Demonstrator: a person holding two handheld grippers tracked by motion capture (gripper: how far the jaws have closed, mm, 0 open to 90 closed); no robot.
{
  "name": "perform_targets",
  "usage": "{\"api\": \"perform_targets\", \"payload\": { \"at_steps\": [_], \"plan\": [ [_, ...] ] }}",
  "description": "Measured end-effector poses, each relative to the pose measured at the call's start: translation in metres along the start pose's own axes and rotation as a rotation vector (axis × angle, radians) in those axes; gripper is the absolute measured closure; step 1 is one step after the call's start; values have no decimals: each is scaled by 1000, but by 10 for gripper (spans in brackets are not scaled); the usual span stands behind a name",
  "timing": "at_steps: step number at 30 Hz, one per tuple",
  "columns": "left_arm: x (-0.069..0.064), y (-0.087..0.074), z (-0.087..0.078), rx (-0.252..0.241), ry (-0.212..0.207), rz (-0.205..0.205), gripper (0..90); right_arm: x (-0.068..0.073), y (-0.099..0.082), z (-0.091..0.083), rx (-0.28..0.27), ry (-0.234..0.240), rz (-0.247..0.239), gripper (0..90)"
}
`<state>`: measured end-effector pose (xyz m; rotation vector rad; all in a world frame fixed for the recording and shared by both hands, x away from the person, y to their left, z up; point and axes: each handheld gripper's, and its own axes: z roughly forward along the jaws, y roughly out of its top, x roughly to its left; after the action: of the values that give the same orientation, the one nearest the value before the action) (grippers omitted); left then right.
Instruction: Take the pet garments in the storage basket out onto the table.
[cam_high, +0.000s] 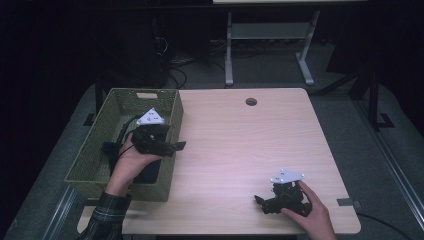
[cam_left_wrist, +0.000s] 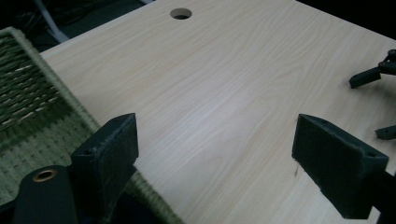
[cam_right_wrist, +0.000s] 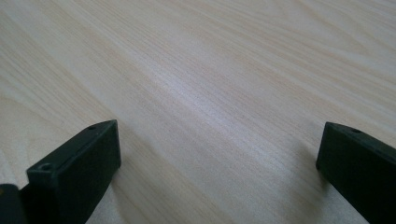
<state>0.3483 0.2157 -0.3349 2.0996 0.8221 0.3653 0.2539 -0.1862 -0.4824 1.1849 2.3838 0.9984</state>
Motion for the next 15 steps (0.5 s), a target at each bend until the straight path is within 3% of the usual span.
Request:
{"api": "perform_targets", "payload": {
  "at_steps": [15],
  "plan": [
    [36, -17, -22, -7, 92, -70, 144, 0, 0, 0, 1, 0, 1, 0]
  ]
}}
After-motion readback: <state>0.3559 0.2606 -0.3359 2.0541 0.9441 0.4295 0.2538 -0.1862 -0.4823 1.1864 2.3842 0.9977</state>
